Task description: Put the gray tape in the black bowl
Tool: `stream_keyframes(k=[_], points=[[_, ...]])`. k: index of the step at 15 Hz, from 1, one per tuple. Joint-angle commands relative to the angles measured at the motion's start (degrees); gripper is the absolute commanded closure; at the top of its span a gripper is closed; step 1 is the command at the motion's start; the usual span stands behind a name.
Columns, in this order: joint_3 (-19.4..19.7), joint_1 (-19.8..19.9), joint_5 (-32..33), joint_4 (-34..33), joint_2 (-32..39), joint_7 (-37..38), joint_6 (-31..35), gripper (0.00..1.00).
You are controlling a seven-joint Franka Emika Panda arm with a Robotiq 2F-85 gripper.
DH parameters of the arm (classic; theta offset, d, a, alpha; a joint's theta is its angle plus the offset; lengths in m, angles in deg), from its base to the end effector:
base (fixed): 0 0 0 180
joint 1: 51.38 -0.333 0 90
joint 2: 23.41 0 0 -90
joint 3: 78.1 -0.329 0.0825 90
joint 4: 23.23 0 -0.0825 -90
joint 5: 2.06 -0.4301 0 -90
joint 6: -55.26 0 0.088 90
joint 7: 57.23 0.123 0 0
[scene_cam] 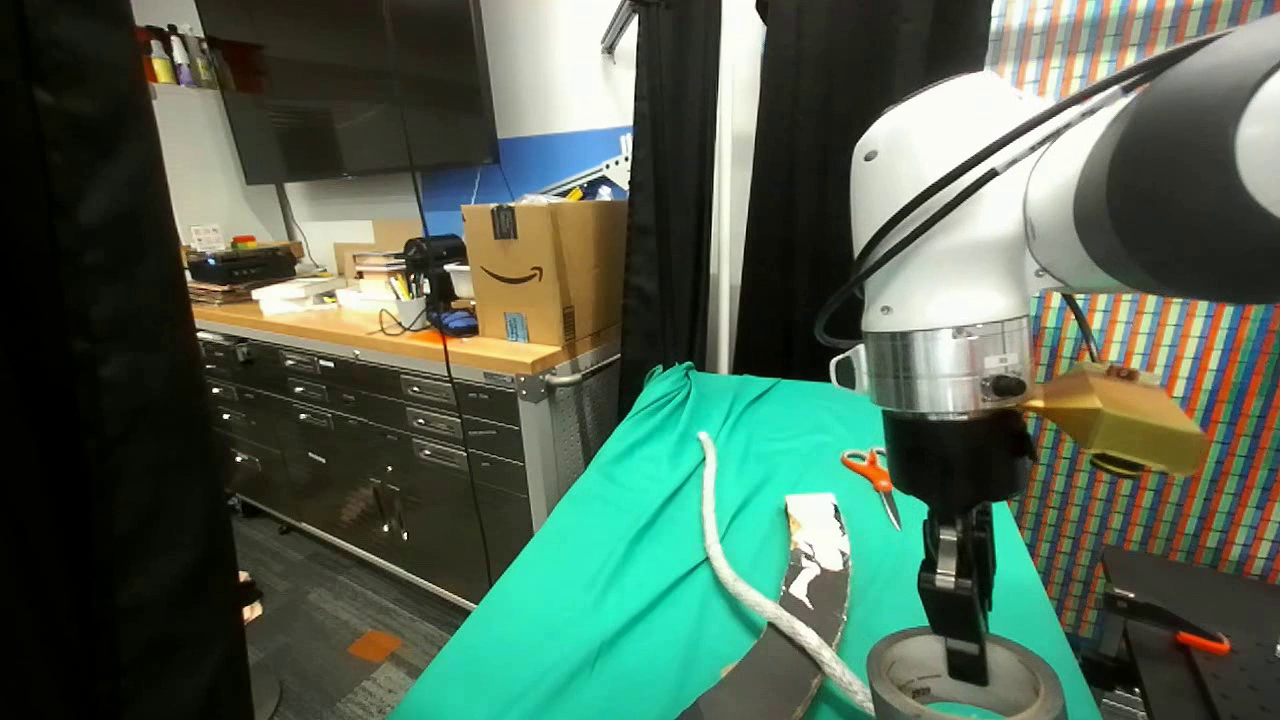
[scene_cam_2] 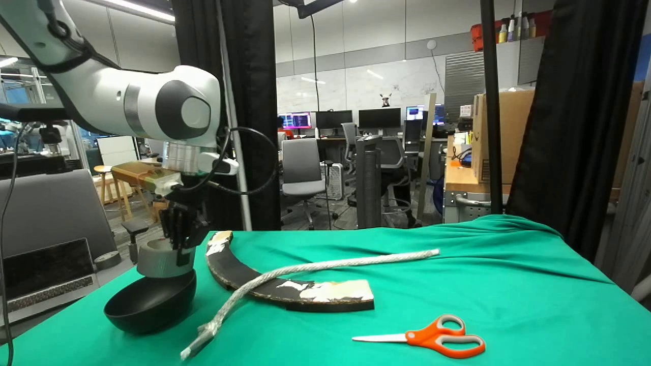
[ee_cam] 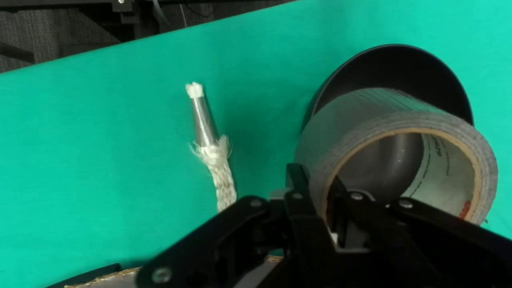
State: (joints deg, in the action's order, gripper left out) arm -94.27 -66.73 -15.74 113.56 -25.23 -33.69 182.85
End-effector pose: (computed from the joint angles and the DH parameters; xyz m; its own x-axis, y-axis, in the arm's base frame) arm 0.4269 0.2734 0.2857 0.9813 -0.0107 -0.1922 -0.0283 -0.9956 -0.0891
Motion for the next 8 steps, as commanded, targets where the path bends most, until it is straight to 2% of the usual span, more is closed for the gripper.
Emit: stream_keyframes(k=[1,8], points=[[-0.96,-1.16,-0.72,0.46,-2.5,0.51,-1.0,0.9],[-2.96,-3.02,-0.2,-0.21,-2.58,1.51,-0.98,0.9]])
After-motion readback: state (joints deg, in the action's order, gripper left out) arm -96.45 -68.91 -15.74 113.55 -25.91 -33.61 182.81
